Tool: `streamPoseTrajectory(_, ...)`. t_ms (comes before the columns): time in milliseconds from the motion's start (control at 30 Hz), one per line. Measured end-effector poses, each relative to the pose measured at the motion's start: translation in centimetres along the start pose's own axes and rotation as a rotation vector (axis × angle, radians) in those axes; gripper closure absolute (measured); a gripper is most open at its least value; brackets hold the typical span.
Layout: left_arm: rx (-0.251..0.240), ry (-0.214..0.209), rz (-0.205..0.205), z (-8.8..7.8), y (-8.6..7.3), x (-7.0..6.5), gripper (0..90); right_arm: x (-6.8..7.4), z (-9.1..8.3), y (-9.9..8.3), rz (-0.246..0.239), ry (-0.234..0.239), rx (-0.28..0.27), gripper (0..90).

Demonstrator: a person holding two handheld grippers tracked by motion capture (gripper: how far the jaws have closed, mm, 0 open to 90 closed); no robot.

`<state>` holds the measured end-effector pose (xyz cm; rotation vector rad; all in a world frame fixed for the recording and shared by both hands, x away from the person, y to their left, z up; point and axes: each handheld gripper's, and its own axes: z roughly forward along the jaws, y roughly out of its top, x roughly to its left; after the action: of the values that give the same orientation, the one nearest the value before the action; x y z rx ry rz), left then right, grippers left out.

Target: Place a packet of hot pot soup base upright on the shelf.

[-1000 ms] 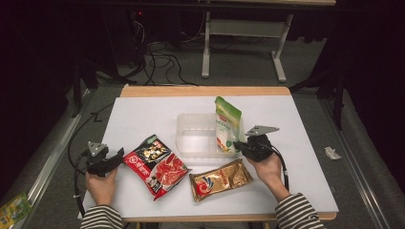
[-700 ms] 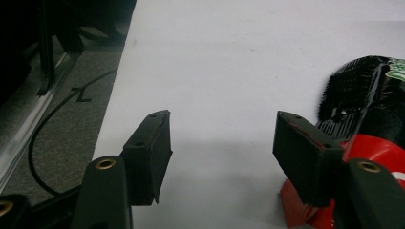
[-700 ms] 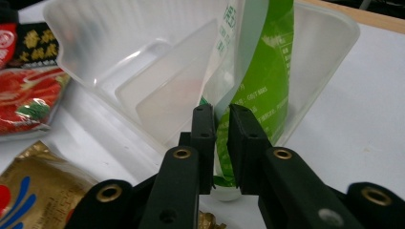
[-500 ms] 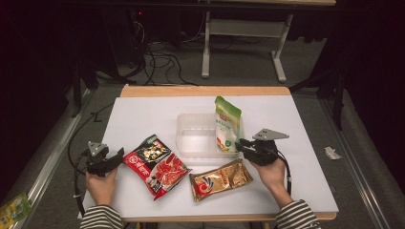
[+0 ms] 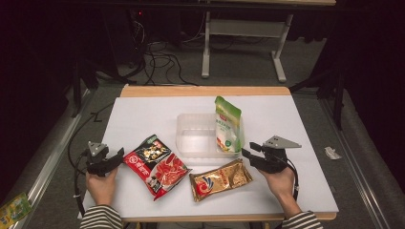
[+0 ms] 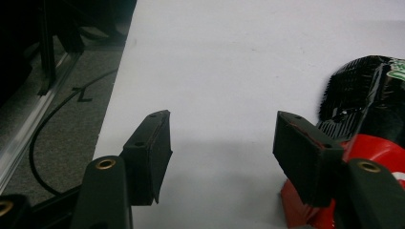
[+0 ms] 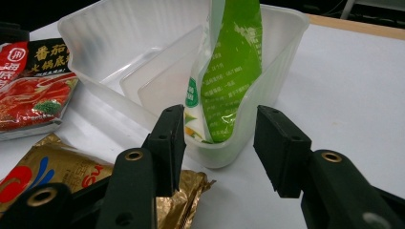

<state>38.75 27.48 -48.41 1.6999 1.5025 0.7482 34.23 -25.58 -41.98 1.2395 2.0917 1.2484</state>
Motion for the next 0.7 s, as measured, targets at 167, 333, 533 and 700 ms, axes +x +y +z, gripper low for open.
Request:
streamPoseTrajectory(167,0.000,-0.001,-0.006,0.0,0.0,0.0,38.5,0.2,-0.6,-0.4,-0.001,-0.004,-0.008,53.7)
streamPoseTrajectory(333,-0.002,-0.005,-0.009,0.0,0.0,0.1,38.2,0.6,-1.4,-0.7,0.010,0.001,-0.001,54.4)
streamPoseTrajectory(533,-0.003,-0.005,-0.013,0.0,0.0,0.1,38.0,0.8,-2.0,-1.3,0.020,0.004,0.009,54.3)
streamPoseTrajectory(700,-0.002,-0.005,-0.009,0.0,0.0,0.1,38.0,1.1,-2.0,-2.0,0.010,0.011,0.058,52.5)
